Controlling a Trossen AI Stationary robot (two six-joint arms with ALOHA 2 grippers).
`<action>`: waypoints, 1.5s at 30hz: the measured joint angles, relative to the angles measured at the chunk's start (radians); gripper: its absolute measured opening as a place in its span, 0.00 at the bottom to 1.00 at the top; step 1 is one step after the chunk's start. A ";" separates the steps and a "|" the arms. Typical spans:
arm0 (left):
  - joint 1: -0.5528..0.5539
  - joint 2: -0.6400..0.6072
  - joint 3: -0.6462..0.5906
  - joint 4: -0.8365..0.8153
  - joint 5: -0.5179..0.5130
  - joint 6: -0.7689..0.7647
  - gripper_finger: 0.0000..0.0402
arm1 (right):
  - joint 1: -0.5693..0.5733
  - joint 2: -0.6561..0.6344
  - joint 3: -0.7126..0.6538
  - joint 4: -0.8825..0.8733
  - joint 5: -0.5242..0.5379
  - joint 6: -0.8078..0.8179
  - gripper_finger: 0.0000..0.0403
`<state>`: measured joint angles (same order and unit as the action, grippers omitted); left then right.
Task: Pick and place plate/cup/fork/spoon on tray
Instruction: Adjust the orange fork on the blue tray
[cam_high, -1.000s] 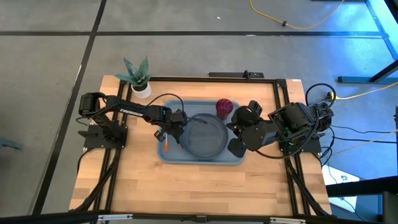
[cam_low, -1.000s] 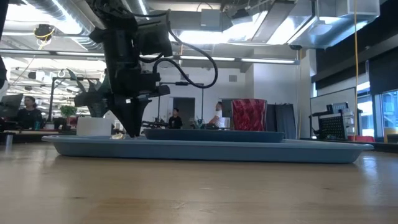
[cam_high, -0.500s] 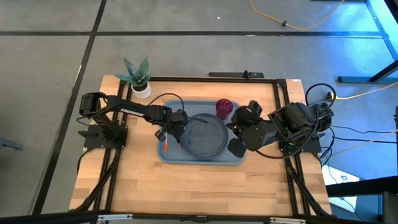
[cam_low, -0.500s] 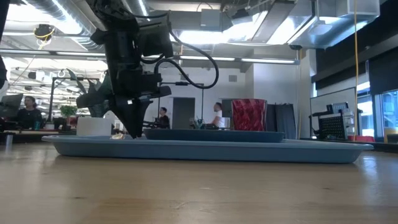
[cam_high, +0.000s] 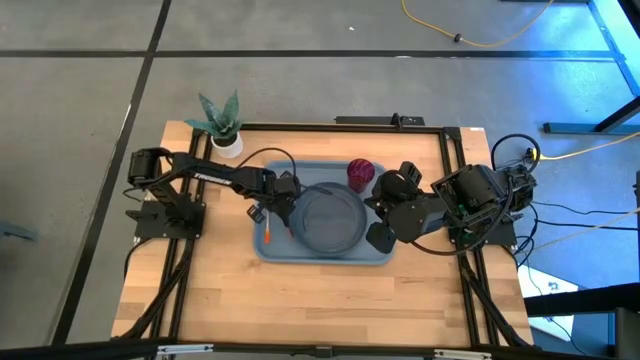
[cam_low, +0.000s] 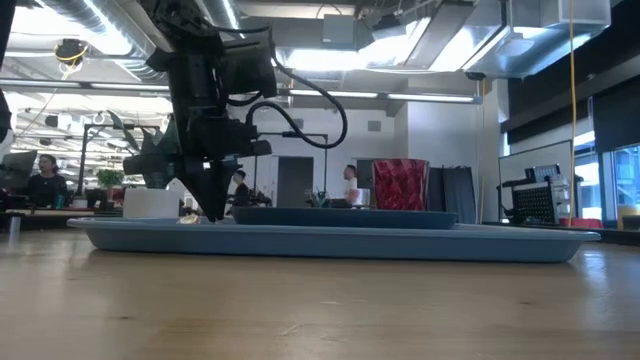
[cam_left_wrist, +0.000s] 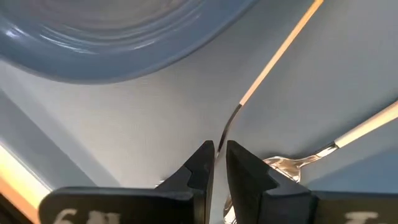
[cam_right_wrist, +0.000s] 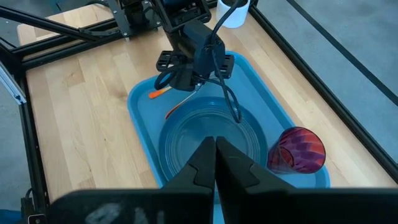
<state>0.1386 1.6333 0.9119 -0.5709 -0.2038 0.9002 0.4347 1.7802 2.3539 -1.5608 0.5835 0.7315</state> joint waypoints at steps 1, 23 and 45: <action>0.003 0.000 0.000 0.000 0.001 0.000 0.09 | 0.000 0.000 0.000 0.000 0.000 0.000 0.02; 0.020 0.075 0.006 -0.014 0.070 -0.014 0.04 | 0.000 0.000 0.000 0.000 0.000 -0.002 0.02; -0.100 0.054 0.000 0.122 0.006 0.208 0.00 | 0.000 0.000 0.000 0.000 -0.001 -0.002 0.02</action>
<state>0.0391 1.6875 0.9115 -0.4492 -0.1974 1.1083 0.4351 1.7805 2.3539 -1.5612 0.5828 0.7292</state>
